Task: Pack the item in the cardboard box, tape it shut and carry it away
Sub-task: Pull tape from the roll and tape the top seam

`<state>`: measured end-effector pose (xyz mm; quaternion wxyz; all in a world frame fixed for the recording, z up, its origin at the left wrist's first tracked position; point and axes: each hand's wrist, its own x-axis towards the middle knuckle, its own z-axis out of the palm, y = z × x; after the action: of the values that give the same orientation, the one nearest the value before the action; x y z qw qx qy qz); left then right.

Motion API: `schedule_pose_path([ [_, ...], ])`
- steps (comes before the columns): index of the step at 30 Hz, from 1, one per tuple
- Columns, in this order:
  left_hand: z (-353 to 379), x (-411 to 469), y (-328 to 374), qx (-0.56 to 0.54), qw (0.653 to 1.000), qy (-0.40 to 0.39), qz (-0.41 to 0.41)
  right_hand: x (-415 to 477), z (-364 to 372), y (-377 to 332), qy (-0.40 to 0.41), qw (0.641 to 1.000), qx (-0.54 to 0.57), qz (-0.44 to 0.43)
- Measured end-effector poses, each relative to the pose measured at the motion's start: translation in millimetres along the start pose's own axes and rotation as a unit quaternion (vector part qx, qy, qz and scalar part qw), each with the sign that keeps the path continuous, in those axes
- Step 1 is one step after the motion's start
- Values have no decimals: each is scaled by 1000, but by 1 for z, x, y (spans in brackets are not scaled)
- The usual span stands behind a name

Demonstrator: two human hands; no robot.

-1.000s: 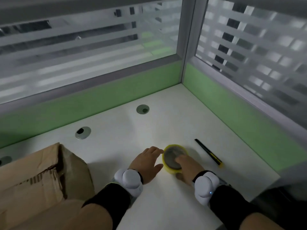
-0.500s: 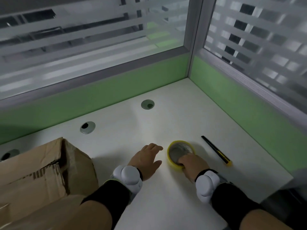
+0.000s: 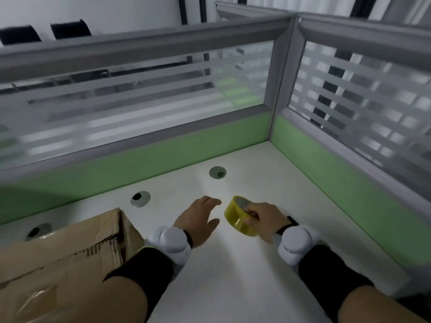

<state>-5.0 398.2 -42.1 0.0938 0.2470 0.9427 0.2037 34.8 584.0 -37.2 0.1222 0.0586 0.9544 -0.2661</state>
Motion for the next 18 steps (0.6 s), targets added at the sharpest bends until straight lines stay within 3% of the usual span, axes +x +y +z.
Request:
schedule_pose_path([
  [6,-54,-7,-8,11,998,58,-4,0,-33,-51,59,994,72,-59],
  [11,-100,-24,-19,9,995,102,-8,-1,-56,-92,87,989,67,-94],
  [18,-137,-38,-24,-75,983,166,-20,-9,-75,-139,89,984,72,-139],
])
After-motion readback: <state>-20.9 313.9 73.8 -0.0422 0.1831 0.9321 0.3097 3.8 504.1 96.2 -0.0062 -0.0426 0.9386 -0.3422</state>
